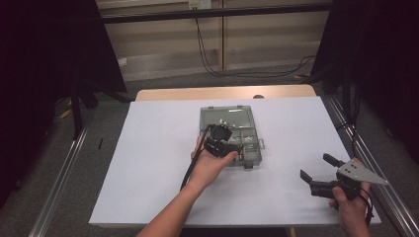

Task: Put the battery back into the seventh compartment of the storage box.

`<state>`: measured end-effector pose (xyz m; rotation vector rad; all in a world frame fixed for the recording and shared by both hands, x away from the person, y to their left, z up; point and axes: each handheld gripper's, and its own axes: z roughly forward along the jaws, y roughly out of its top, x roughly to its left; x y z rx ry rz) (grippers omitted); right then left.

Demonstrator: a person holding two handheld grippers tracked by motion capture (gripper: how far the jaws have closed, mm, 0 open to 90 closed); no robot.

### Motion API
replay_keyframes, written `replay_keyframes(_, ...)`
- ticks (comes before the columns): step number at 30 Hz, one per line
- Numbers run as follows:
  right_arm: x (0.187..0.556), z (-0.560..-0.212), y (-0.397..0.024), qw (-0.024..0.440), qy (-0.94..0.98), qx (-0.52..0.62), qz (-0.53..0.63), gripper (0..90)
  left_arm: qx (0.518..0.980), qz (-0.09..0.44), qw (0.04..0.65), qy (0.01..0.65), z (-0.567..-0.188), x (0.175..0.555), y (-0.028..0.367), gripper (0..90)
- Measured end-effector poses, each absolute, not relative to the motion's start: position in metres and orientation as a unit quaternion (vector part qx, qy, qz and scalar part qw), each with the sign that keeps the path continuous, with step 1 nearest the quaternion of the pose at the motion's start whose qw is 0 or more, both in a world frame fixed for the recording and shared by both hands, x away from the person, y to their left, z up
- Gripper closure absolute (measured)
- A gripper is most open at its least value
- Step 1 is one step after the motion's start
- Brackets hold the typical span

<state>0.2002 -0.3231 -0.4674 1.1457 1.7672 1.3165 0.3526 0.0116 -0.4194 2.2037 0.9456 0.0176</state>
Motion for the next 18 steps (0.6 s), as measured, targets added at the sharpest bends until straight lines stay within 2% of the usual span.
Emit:
replay_keyframes(13, 0.198, -0.467, -0.325, 0.325, 0.672, 0.437, 0.502, 1.2, 0.848, 0.001, 0.366, 0.382, -0.433, 0.357, 0.004, 76.0)
replay_keyframes(18, 0.199, -0.468, -0.325, 0.320, 0.673, 0.438, 0.502, 1.2, 0.841, 0.006, 0.379, 0.385, -0.432, 0.358, 0.009, 60.8)
